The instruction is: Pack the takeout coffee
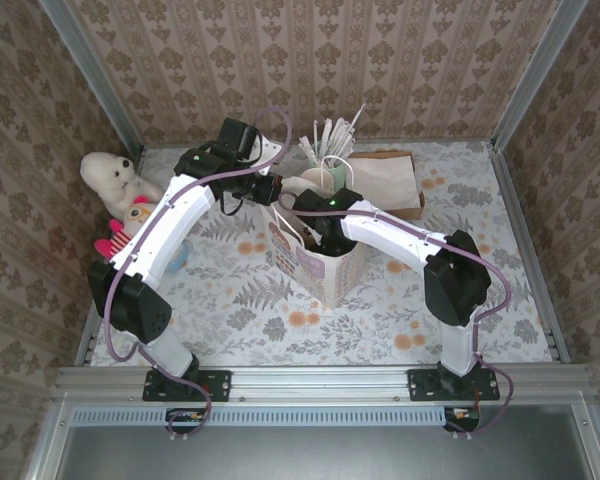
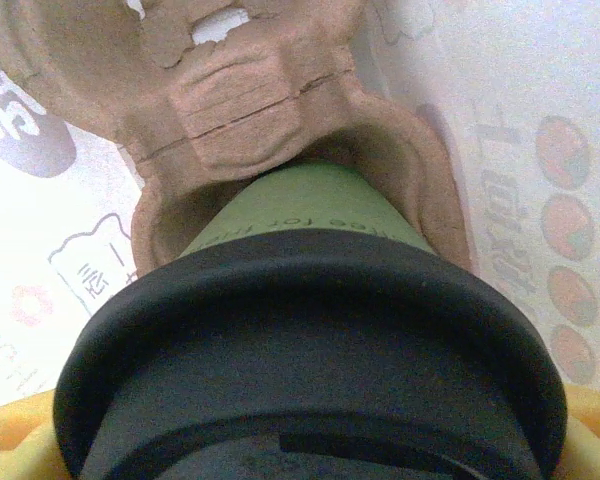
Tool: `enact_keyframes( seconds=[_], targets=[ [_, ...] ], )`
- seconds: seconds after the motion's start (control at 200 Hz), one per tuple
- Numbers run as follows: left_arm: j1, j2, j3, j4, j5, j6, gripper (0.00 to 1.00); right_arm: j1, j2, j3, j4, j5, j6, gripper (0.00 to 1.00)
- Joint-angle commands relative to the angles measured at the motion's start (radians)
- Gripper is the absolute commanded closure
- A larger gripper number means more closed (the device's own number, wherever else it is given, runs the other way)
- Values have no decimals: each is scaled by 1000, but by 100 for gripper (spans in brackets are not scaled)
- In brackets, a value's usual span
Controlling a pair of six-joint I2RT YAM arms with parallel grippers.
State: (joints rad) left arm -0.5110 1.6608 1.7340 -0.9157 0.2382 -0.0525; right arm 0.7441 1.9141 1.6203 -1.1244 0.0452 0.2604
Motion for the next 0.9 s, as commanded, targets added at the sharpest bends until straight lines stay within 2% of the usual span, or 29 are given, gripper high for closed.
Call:
enact_keyframes(
  seconds=[0.0, 0.235, 0.54, 0.895],
  targets=[
    [-9, 11, 8, -11, 6, -18, 100, -3, -5, -49, 53, 2, -3, 65],
    [-11, 15, 17, -18, 6, -20, 100, -6, 3, -119, 102, 12, -3, 65],
    [-12, 7, 14, -19, 3, -17, 100, -8, 38, -208, 84, 43, 13, 65],
    [-12, 4, 6, -11, 3, -15, 100, -6, 66, -186, 44, 49, 14, 63]
  ],
)
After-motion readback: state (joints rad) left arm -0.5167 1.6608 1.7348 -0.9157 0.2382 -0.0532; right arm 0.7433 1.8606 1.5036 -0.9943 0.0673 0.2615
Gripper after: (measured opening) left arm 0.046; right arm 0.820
